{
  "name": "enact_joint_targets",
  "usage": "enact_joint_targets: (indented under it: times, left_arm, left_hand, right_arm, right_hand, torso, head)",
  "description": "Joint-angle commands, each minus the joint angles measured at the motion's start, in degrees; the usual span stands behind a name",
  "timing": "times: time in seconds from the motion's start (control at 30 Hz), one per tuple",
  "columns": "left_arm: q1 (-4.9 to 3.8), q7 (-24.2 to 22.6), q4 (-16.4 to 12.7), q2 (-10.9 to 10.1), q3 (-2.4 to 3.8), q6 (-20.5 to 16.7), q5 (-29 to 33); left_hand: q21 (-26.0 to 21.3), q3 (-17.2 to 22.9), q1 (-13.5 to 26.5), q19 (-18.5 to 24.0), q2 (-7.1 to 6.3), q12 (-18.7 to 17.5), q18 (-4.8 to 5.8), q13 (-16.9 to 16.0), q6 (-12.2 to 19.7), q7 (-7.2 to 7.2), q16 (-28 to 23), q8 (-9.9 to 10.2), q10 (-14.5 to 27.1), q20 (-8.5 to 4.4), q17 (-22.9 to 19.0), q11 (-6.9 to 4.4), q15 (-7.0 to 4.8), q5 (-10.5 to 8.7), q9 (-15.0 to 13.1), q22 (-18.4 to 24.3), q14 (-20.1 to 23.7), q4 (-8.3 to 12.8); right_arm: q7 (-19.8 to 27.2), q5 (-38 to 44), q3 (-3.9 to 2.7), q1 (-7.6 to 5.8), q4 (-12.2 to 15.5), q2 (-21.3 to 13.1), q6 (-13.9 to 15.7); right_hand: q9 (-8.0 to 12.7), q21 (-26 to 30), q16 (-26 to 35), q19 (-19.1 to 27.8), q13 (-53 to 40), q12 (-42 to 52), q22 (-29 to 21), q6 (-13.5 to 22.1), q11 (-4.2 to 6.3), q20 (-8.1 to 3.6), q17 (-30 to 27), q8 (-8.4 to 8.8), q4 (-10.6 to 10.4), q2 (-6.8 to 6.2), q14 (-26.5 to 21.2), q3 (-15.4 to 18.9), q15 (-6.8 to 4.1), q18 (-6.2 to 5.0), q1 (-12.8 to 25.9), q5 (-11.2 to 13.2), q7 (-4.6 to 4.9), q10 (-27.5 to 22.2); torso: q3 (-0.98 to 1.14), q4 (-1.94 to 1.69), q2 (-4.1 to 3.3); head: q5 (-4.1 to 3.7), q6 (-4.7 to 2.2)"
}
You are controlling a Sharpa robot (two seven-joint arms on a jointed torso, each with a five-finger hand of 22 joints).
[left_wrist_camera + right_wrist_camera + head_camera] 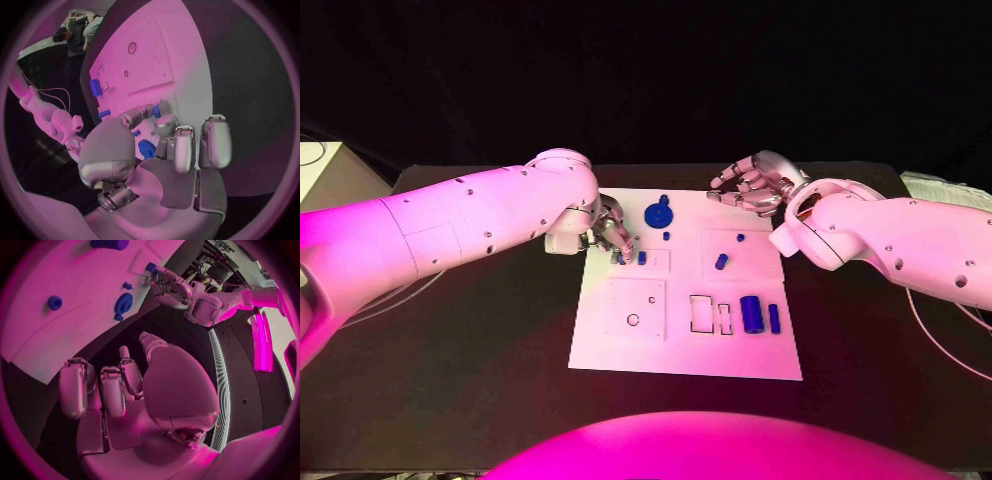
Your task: Assemble the parts on the task board
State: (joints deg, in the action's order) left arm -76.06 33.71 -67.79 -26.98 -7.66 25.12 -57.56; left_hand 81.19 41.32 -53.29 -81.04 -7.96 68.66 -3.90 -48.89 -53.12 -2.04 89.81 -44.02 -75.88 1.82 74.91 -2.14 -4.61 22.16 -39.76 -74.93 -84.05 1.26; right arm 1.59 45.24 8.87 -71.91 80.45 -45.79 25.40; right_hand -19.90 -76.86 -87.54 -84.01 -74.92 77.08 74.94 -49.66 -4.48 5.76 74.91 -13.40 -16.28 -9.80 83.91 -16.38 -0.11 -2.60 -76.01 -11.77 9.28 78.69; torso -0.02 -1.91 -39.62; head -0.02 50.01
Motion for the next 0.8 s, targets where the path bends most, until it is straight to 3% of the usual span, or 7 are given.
enact_joint_targets:
  times: [0.03, 0.07, 0.17, 0.57, 0.73, 0.8]
  left_arm:
    - [0.58, -0.3, 0.3, 0.1, -0.33, -2.0, 0.3]
    - [0.58, -0.4, 0.2, 0.0, -0.32, -2.1, 0.7]
    - [0.58, -0.7, 0.2, -0.1, -0.31, -2.0, 1.7]
    - [0.56, -1.3, 0.8, -0.2, -0.23, 0.1, 4.8]
    - [0.56, -1.2, 1.1, -0.2, -0.12, 0.1, 5.2]
    - [0.55, -1.1, 1.3, -0.2, -0.06, 0.1, 5.4]
  left_hand:
    - [-0.4, 0.2, -2.6, 0.4, 1.06, -1.1, 0.45, 1.4, 1.3, 0.22, 0.2, 0.8, 1.3, -0.18, 15.1, 0.02, -0.3, -0.17, 0.1, -3.2, -5.9, 0.6]
    - [-0.8, 0.7, -3.6, 0.7, 1.2, -2.7, 0.34, 4.0, 2.2, -0.09, 0.2, 1.2, 2.6, -0.12, 15.1, 0.24, -0.17, -0.06, 0.2, -2.8, -5.9, 0.9]
    - [-1.3, 1.7, -5.0, 1.3, 1.66, -3.5, 0.18, 5.2, 3.0, -0.55, 0.2, 1.8, 3.4, 0.03, 15.1, 0.59, 0.07, 0.04, 0.4, -2.2, -5.9, 1.4]
    - [-2.4, 3.8, -7.3, 2.3, 2.98, -4.7, -0.15, 6.9, 3.9, -1.85, 0.0, 3.2, 4.8, 0.74, 14.9, 1.69, 1.04, -0.89, 1.1, -1.1, -5.9, 2.0]
    - [-2.5, 3.6, -7.2, 2.4, 2.77, -4.6, -0.17, 6.9, 3.9, -1.95, 0.0, 3.4, 4.8, 0.88, 14.9, 1.81, 1.17, -1.55, 1.1, -1.0, -5.9, 2.0]
    - [-2.6, 2.5, -6.4, 2.5, 1.78, -4.5, -0.2, 6.8, 3.8, -1.91, 0.0, 3.6, 4.9, 1.07, 14.8, 1.87, 1.27, -1.86, 1.1, -0.9, -5.9, 1.5]
  right_arm:
    - [0.5, 0.4, 0.0, 0.05, 0.0, 0.0, -0.8]
    - [0.5, 0.4, 0.0, 0.05, 0.0, 0.0, -0.8]
    - [0.5, 0.4, 0.0, 0.06, 0.0, 0.0, -0.9]
    - [0.5, 0.4, 0.0, 0.15, -0.1, 0.1, -1.0]
    - [0.5, 0.4, 0.0, 0.19, -0.1, 0.1, -1.0]
    - [0.5, 0.4, 0.0, 0.21, -0.1, 0.1, -1.0]
  right_hand:
    - [0.1, 0.1, 0.3, -1.0, -3.0, 0.1, 6.3, 0.2, 0.03, 0.1, 10.5, -0.15, 0.0, -0.21, 4.7, -0.2, 0.18, -0.35, 0.2, -0.2, 0.04, -0.3]
    - [0.1, 0.1, 0.3, -1.0, -3.0, 0.1, 6.3, 0.2, 0.03, 0.1, 10.5, -0.15, 0.0, -0.21, 4.7, -0.2, 0.18, -0.35, 0.2, -0.2, 0.04, -0.3]
    - [0.1, 0.1, 0.3, -1.0, -3.0, 0.1, 6.3, 0.2, 0.03, 0.1, 10.5, -0.15, 0.0, -0.21, 4.7, -0.2, 0.18, -0.35, 0.2, -0.2, 0.04, -0.3]
    - [0.1, 0.1, 0.3, -1.0, -3.0, 0.1, 6.3, 0.2, 0.03, 0.1, 10.5, -0.15, 0.0, -0.21, 4.7, -0.2, 0.18, -0.35, 0.2, -0.2, 0.04, -0.3]
    - [0.1, 0.1, 0.3, -1.0, -3.0, 0.1, 6.3, 0.2, 0.03, 0.1, 10.5, -0.15, 0.0, -0.21, 4.7, -0.2, 0.18, -0.35, 0.2, -0.2, 0.04, -0.3]
    - [0.1, 0.1, 0.3, -1.0, -3.0, 0.1, 6.3, 0.2, 0.03, 0.1, 10.5, -0.15, 0.0, -0.21, 4.7, -0.2, 0.18, -0.35, 0.2, -0.2, 0.04, -0.3]
  torso:
    - [0.0, 0.0, -0.03]
    - [0.01, 0.01, -0.03]
    - [0.03, 0.0, -0.02]
    - [0.06, 0.0, 0.04]
    - [0.07, 0.02, 0.05]
    - [0.07, 0.0, 0.04]
  head:
    - [-0.04, -0.01]
    - [-0.05, -0.01]
    - [-0.07, -0.01]
    - [-0.1, -0.01]
    - [-0.09, -0.01]
    - [-0.1, -0.01]
